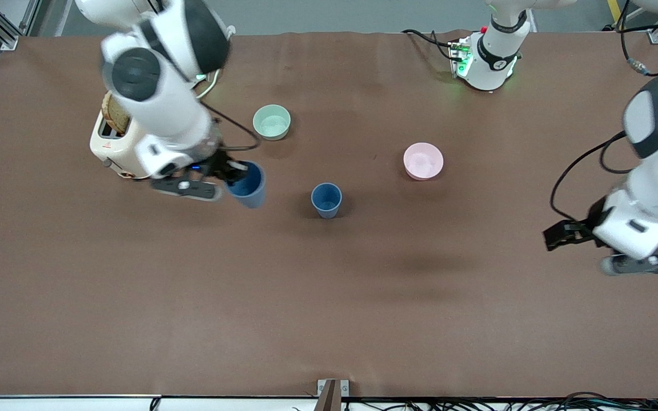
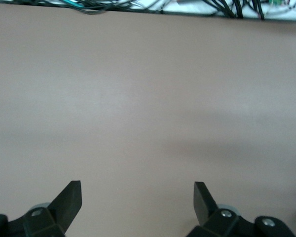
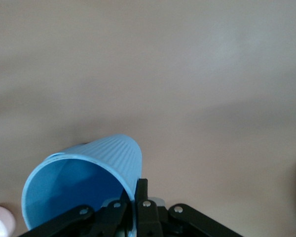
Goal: Stack blue cups with both arms
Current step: 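Lower the right gripper's cup into the standing blue cup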
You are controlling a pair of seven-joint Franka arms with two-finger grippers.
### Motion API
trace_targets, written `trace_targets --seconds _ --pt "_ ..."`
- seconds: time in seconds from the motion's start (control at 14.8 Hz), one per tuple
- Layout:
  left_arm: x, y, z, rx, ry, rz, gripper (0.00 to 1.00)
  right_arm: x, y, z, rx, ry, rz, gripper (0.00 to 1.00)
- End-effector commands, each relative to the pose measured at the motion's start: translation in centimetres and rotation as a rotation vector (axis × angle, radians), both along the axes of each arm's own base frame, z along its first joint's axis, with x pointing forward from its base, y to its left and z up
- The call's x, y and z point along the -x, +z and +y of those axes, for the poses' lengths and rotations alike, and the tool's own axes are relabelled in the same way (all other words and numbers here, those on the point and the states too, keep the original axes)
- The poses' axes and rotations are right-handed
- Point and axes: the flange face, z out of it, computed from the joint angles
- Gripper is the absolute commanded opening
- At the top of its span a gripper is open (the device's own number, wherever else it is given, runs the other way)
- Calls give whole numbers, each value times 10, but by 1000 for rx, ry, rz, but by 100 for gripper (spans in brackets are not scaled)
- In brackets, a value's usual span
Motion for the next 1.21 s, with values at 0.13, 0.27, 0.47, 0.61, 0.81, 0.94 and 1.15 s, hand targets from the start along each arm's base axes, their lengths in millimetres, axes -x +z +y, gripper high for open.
trace_targets --seconds 0.13,0.27,0.47,0.61,0.81,0.94,1.15 --pt "34 63 71 51 37 -60 100 27 -54 89 -31 -97 -20 0" --pt "60 78 72 50 53 -14 100 35 -80 111 -30 -84 -25 0" --pt "78 91 69 38 38 23 100 45 -107 132 -19 -99 -28 0" --pt "85 91 69 38 35 26 100 54 -114 138 -9 -85 -19 0" --pt "107 76 64 42 28 -3 100 56 -121 137 4 -84 -6 1" --pt "111 73 60 42 20 8 100 57 -123 137 7 -83 -4 7" --pt "103 76 56 41 18 2 100 52 -123 132 9 -93 -3 94"
